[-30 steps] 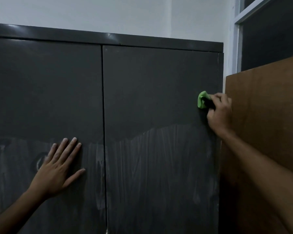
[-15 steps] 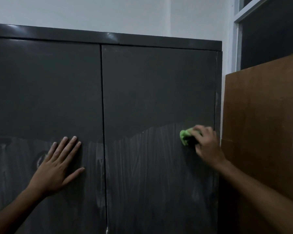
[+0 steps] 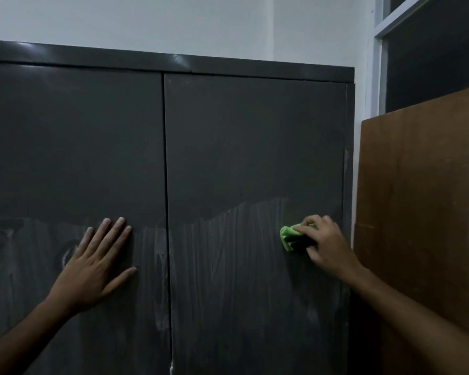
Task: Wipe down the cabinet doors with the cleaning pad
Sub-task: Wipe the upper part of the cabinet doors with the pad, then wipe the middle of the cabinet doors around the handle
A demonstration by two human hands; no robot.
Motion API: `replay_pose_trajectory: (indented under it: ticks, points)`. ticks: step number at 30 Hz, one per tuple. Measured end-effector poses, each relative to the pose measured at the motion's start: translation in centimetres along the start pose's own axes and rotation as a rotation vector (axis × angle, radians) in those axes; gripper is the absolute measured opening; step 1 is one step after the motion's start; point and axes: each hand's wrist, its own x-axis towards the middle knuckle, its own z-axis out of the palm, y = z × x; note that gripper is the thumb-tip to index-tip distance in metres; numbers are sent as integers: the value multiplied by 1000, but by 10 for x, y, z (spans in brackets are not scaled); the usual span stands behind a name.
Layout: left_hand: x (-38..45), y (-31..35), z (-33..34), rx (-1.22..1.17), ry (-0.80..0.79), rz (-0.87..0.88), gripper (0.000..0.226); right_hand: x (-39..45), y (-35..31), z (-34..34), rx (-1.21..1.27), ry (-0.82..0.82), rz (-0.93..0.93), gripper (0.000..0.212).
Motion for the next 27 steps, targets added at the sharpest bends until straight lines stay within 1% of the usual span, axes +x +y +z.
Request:
replay_pose_trajectory:
  ticks: [2, 5, 7, 9, 11, 14, 16, 17, 18, 20, 22, 25, 27]
  points:
    - [-1, 4, -2, -33, 8, -14, 93, 8, -1, -7, 171, -13, 103, 52]
    - [-2, 23, -6, -114, 63, -89, 87, 15, -17, -12, 475, 32, 236, 42]
    - [1, 49, -9, -160, 99, -98, 76, 15, -35, -13, 672, 15, 313, 36]
    - [7, 81, -17, -244, 83, -78, 58, 13, -57, -10, 816, -24, 377, 33]
    - [18, 118, -29, -429, 3, -84, 41, 9, -80, -5, 915, -54, 422, 30]
    - [34, 174, -49, -833, -130, -149, 26, -1, -117, 1, 995, -85, 458, 26]
    - [45, 206, -57, -1095, -156, -246, 25, -7, -140, 3, 1015, -80, 472, 26]
    - [50, 219, -61, -1203, -172, -307, 29, -10, -150, 3, 1022, -70, 485, 26]
    - [53, 228, -65, -1309, -200, -363, 32, -14, -159, 3, 1029, -59, 501, 27]
    - [56, 240, -67, -1493, -244, -446, 32, -21, -170, 2, 1050, -57, 528, 26]
    - [53, 244, -65, -1548, -245, -513, 27, -30, -175, 1, 1105, -131, 526, 32]
    - [45, 246, -64, -1659, -299, -677, 27, -46, -172, 0, 1351, -272, 506, 43]
    - [42, 247, -63, -1729, -356, -797, 32, -52, -169, 3, 1435, -281, 532, 40]
